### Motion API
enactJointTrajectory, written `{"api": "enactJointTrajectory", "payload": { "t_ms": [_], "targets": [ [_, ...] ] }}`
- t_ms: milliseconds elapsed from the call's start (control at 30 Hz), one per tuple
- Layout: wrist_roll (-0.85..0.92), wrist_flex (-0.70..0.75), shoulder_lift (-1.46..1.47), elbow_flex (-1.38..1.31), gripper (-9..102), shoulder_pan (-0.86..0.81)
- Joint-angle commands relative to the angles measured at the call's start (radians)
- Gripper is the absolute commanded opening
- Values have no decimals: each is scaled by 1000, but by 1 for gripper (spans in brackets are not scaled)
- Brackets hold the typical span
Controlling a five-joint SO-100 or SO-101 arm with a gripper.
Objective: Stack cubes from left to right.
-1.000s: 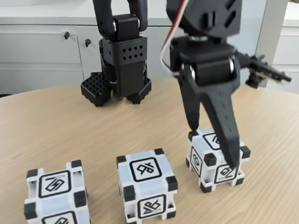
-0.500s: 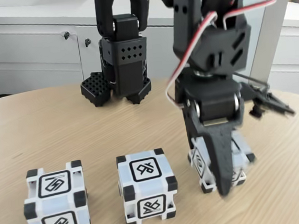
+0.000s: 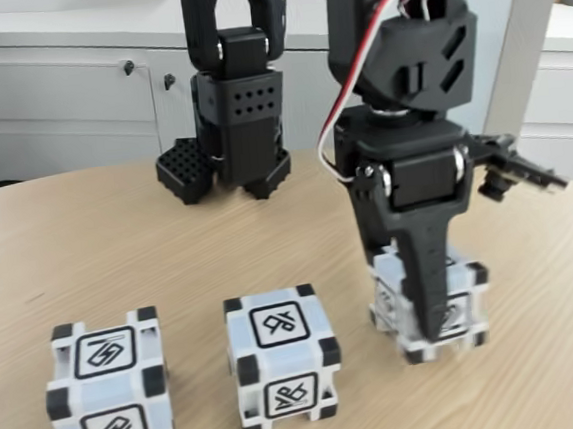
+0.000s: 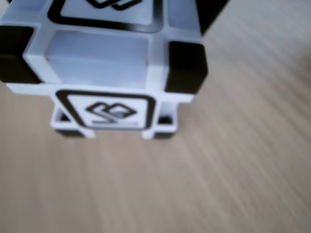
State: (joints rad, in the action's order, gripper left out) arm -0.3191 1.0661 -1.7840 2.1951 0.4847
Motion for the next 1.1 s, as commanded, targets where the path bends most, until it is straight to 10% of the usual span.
{"api": "enactJointTrajectory", "payload": {
  "t_ms": [0, 800, 1067],
  "targets": [
    [31, -3, -193, -5, 0, -9],
    [399, 2, -477, 0, 0, -436],
    [466, 198, -477, -2, 0, -620]
  ]
}}
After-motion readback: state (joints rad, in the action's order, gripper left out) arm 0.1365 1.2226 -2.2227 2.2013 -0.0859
